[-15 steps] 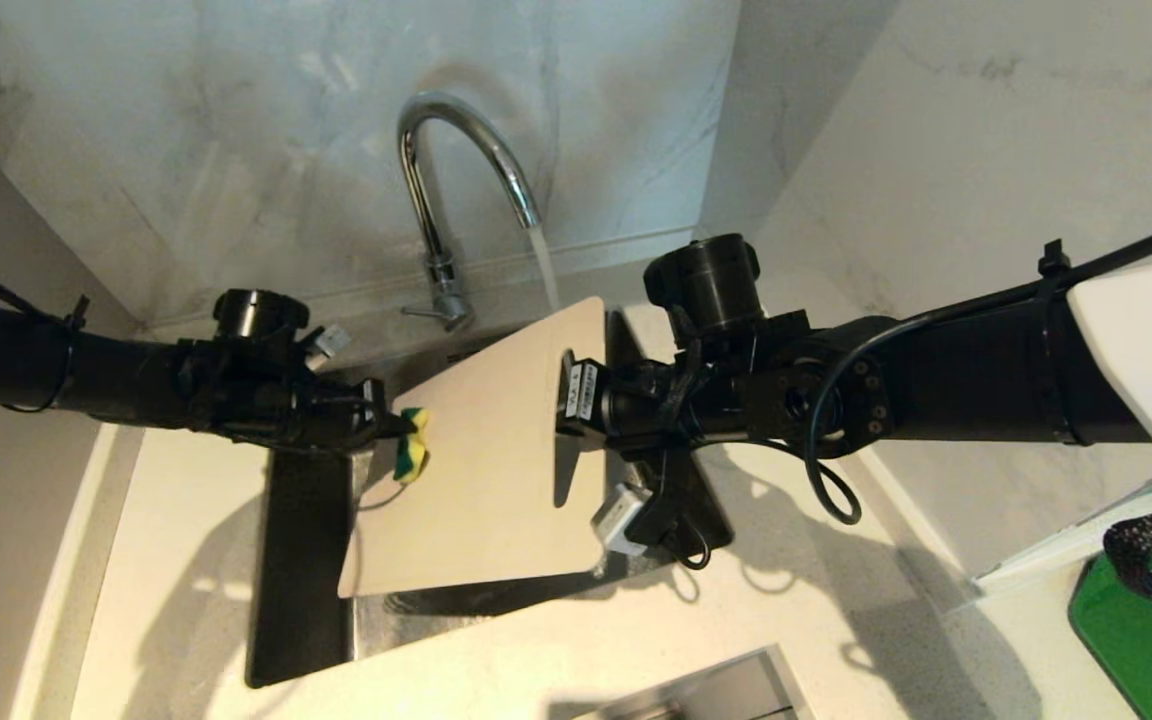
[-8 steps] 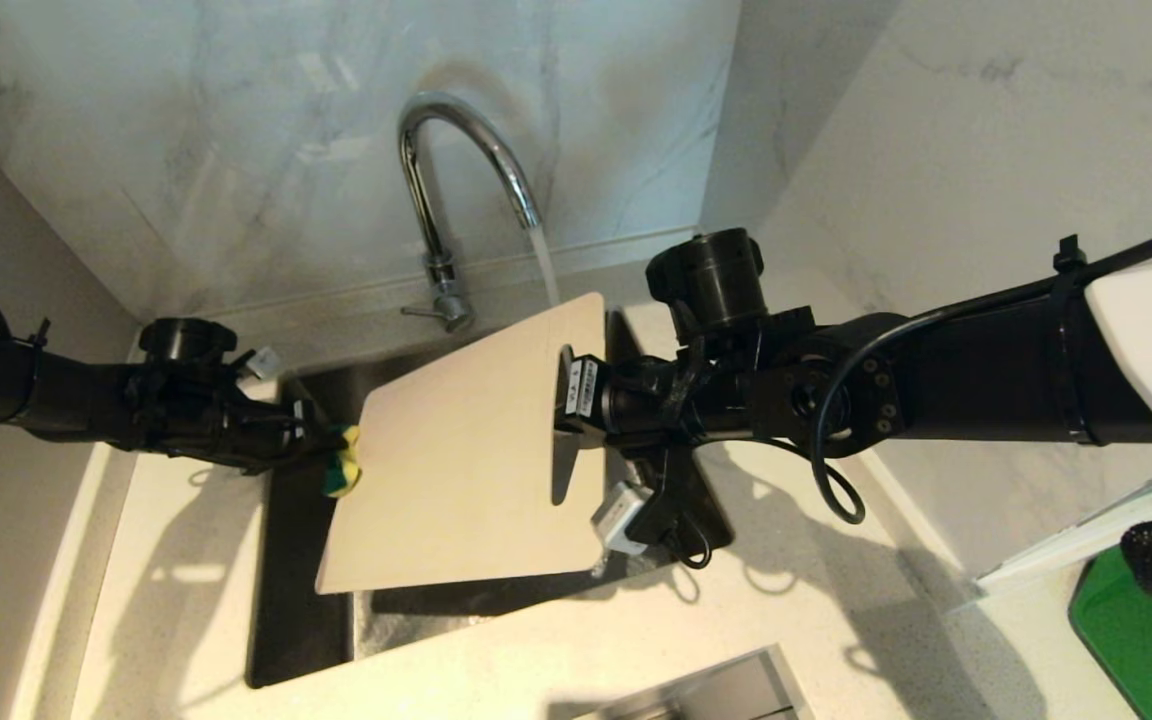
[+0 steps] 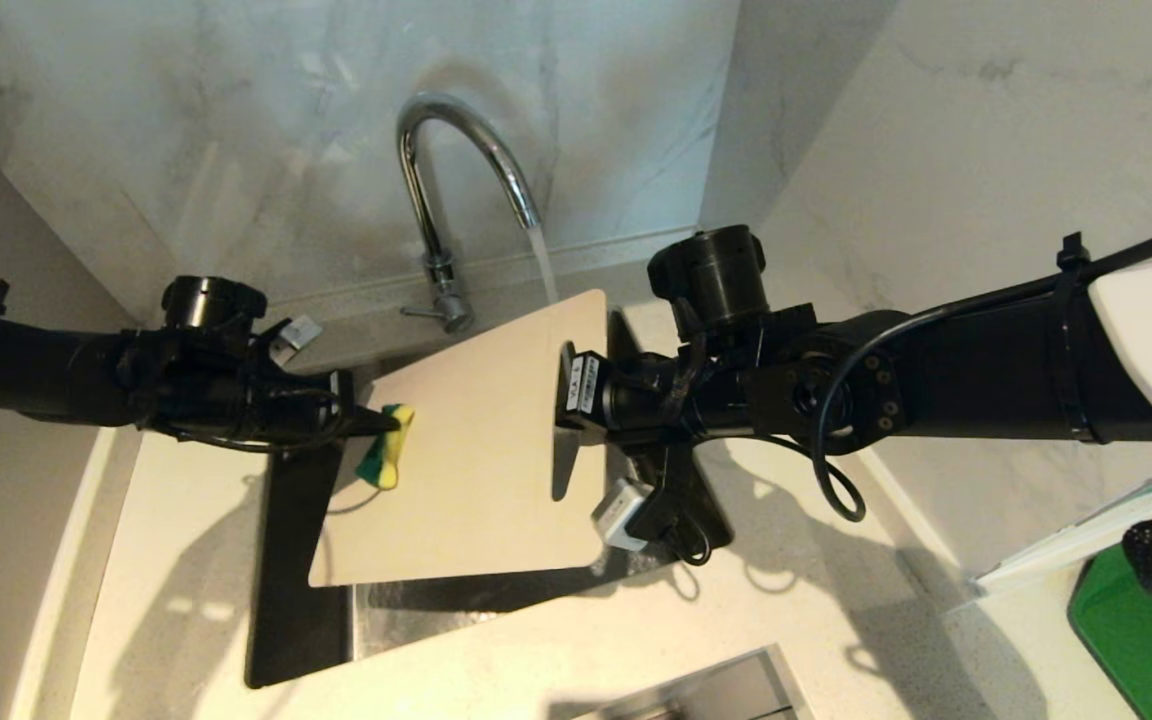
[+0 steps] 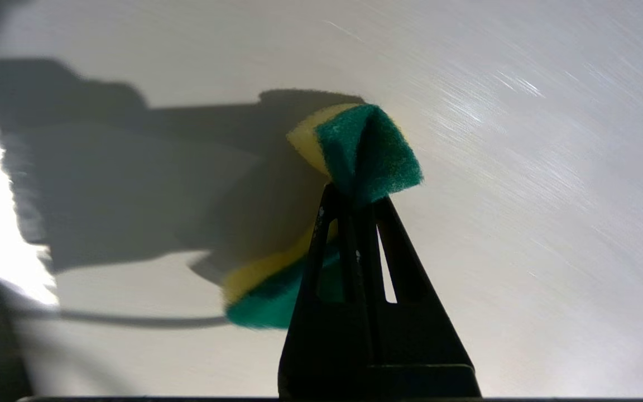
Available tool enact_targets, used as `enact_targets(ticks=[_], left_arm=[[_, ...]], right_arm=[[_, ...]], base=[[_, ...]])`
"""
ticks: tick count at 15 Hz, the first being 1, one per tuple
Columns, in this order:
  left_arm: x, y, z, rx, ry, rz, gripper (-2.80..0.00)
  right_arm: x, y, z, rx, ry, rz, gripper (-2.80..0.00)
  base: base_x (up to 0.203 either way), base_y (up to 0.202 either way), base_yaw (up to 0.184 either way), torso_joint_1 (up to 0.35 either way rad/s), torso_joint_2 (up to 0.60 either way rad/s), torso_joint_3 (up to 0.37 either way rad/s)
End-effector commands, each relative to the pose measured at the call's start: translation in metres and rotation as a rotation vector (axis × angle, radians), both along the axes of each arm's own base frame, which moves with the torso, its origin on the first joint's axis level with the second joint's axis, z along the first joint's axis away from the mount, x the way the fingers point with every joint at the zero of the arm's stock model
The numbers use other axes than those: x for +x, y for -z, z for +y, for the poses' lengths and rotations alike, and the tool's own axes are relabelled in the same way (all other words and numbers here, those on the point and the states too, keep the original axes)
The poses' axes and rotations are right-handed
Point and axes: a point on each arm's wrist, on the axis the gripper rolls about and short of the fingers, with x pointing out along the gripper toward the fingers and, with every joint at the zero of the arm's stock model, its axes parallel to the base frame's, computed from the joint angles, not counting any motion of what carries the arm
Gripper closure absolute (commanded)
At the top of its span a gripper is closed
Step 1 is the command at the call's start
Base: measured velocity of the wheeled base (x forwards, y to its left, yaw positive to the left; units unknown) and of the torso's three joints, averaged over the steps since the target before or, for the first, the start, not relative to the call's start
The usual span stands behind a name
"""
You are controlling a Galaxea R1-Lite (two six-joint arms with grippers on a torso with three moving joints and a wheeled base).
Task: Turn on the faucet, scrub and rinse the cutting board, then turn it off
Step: Scrub the cutting board underwater
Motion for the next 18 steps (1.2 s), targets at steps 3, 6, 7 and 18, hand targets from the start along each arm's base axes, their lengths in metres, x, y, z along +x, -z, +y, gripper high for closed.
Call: enact_targets(ticks=[3, 6, 7, 18], left_arm=[[-0.067, -0.043, -0.065, -0.078, 0.167, -0.003, 0.0], [-0.087, -0.037, -0.084, -0.06, 0.198, 0.035, 0.0], [-0.088, -0.037, -0.084, -0.061, 0.197, 0.037, 0.0], [-0.065, 0.023, -0.055, -0.022, 0.092, 0.046, 0.0]], right_arm=[[0.002, 0.002, 0.001, -0.008, -0.006, -0.009, 0.0], [0.001, 0.002, -0.001, -0.01, -0.004, -0.004, 0.0], [0.001, 0.002, -0.002, -0.009, -0.004, -0.003, 0.0], [-0.001, -0.002, -0.005, 0.009, 0.014, 0.009, 0.0]], base=[[0.0, 0.0, 0.0, 0.0, 0.0, 0.0], [0.0, 0.0, 0.0, 0.0, 0.0, 0.0], [0.0, 0.0, 0.0, 0.0, 0.0, 0.0], [0.0, 0.0, 0.0, 0.0, 0.0, 0.0]])
